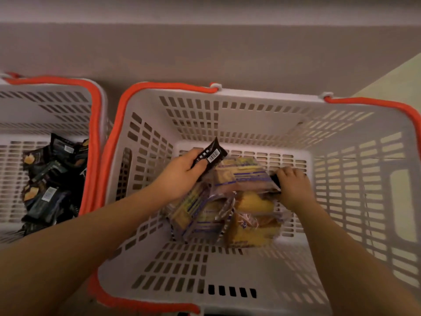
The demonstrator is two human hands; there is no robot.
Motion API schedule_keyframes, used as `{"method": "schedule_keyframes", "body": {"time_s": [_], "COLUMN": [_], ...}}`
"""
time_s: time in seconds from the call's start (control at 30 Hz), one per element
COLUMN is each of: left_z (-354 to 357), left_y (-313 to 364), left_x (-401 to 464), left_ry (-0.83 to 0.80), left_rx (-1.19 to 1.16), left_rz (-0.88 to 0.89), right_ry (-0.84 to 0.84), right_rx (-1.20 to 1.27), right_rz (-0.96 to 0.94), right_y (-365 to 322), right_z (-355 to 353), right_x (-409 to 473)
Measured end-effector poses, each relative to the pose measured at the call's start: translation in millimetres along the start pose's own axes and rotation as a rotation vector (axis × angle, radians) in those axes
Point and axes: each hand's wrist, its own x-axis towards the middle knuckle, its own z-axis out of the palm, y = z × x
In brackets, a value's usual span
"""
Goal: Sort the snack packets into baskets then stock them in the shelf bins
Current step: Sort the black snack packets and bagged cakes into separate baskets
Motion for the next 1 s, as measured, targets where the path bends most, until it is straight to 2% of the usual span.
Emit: {"method": "schedule_keyframes", "body": {"time_s": [0.07, 0.13, 0.23, 0.3, 0.4, 0.47, 0.57, 0.7, 0.8, 0.9, 1.0], "left_z": [4.2, 7.1, 8.1, 6.2, 0.7, -5.4, -17.7, -45.4, -71.7, -96.8, -121.4], "left_y": [1.5, 4.5, 10.4, 16.6, 25.1, 29.2, 34.7, 33.4, 29.9, 16.2, -9.5], "left_x": [3.8, 4.8, 1.2, -6.4, -24.8, -41.3, -70.6, -111.0, -135.4, -152.0, -166.0], "left_ry": [-0.006, -0.012, 0.023, 0.060, 0.069, 0.077, 0.113, 0.169, 0.184, 0.257, 0.364], "left_rx": [-0.023, -0.008, -0.003, -0.050, -0.179, -0.236, -0.280, -0.343, -0.352, -0.325, -0.199], "left_rz": [-0.001, 0.013, 0.029, 0.039, 0.053, 0.087, 0.172, 0.304, 0.401, 0.395, 0.317], "right_ry": [-0.013, -0.030, 0.160, 0.235, 0.185, 0.121, 0.068, -0.100, -0.105, -0.223, -0.323], "right_rx": [-0.065, 0.025, 0.652, 1.085, 1.549, 1.753, 1.720, 1.786, 1.806, 1.871, 1.965], "right_rz": [-0.042, 0.033, 0.395, 0.511, 0.430, 0.345, 0.306, 0.218, 0.156, 0.085, -0.022], "right_y": [1.8, 3.7, -3.6, -13.7, -41.8, -70.9, -122.8, -187.0, -229.0, -268.2, -297.5], "right_z": [5.8, 5.8, -23.2, -52.6, -100.3, -128.3, -159.5, -191.7, -208.5, -221.3, -221.7], "right_x": [-2.8, -5.8, -16.4, -28.0, -52.6, -69.6, -88.7, -103.2, -111.3, -122.7, -135.0]}}
